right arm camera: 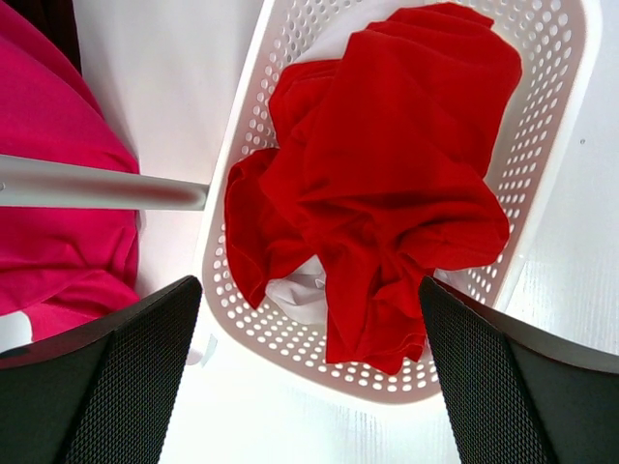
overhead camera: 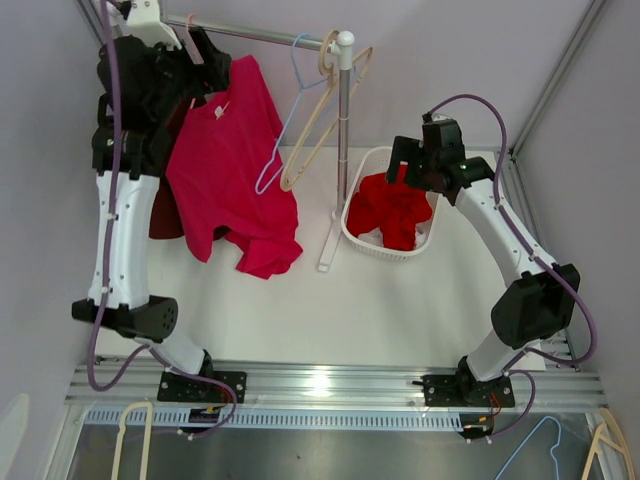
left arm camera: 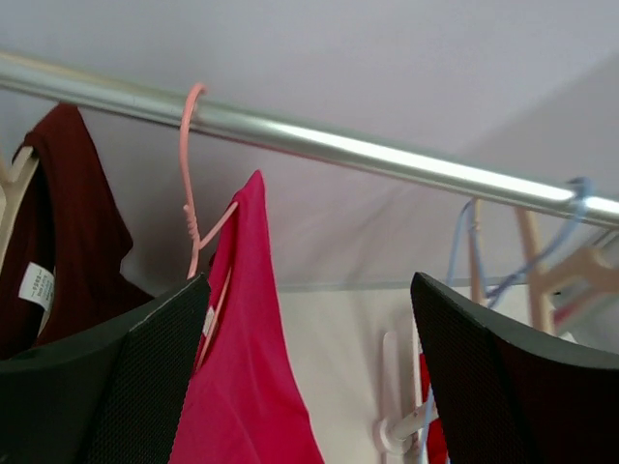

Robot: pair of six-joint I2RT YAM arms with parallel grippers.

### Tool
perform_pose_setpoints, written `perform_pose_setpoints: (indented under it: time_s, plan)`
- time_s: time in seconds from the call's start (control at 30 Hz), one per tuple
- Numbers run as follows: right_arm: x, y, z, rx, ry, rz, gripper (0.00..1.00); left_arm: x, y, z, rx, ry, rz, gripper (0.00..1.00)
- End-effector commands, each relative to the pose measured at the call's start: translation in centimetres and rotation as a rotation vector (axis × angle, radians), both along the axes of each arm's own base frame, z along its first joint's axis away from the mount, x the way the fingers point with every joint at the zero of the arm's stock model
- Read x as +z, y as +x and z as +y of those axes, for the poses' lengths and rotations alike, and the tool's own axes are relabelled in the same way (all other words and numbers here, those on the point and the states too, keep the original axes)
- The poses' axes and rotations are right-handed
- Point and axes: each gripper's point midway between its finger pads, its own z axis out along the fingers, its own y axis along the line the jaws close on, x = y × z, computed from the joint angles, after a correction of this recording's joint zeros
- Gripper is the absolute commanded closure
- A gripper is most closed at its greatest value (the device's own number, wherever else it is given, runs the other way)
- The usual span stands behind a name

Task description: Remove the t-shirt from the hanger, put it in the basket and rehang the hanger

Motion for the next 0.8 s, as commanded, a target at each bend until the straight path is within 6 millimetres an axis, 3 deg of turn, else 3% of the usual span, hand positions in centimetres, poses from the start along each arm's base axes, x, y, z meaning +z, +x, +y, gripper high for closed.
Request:
perform_pose_setpoints:
  time_s: [0.0, 0.13, 0.37, 0.67, 0.77]
  plan:
    - [2.7, -0.6, 0.1, 0.02, 0.015, -0.061, 0.01, -1.5, 1.5, 0.8, 0.027, 0.021, 0.048, 0.11]
    - [2.6, -0.5, -0.3, 0.014, 0.011, -0.058, 0.01, -3.3, 3.8, 1.7, 0.086, 0.039, 0.083, 0.18]
    - [2.4, -0.4, 0.2, 0.036, 0.022, -0.052, 0.01, -5.2, 6.2, 3.0, 0.132, 0.04, 0.114, 0.19]
    - [2.7, -0.1, 0.3, 0.039, 0.02, -0.062, 0.01, -4.5, 7.0, 4.1, 0.165, 0.044, 0.082, 0.19]
    - [2.6, -0.1, 0.4, 0.046, 0.019, -0.059, 0.01, -5.5, 8.1, 4.1, 0.165, 0.037, 0.101, 0.23]
